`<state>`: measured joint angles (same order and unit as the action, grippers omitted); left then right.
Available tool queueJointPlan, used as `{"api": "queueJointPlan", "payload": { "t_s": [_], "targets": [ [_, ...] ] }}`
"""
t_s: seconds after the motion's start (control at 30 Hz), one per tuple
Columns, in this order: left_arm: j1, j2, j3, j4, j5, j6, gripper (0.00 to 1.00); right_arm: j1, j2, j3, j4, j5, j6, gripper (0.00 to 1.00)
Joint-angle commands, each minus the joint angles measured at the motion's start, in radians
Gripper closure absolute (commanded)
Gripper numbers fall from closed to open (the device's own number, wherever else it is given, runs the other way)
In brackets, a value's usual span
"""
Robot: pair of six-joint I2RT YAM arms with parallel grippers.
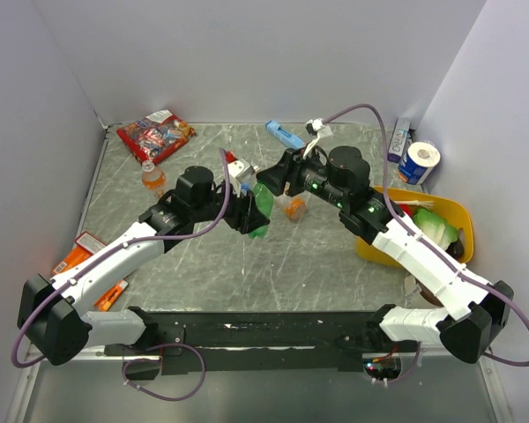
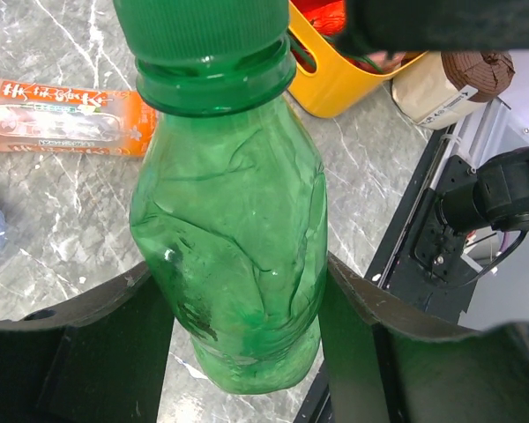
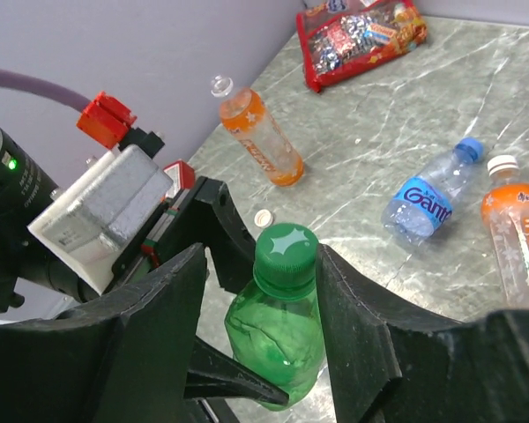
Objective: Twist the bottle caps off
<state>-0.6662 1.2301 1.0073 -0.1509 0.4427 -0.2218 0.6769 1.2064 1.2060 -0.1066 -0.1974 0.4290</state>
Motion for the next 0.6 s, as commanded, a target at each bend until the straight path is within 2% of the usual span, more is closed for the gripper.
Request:
{"api": "queueJointPlan", "payload": {
  "t_s": [0.0, 0.57],
  "targets": [
    [-0.012, 0.003, 0.047, 0.007, -0.022, 0.018, 0.59, 0.012, 0.002, 0.056, 0.019, 0.018, -0.007, 0.41],
    [-0.029, -0.001, 0.043, 0.007, -0.038, 0.024, 0.59, 0.013, 0.082, 0.115, -0.021, -0.019, 0.01, 0.43]
  ]
}}
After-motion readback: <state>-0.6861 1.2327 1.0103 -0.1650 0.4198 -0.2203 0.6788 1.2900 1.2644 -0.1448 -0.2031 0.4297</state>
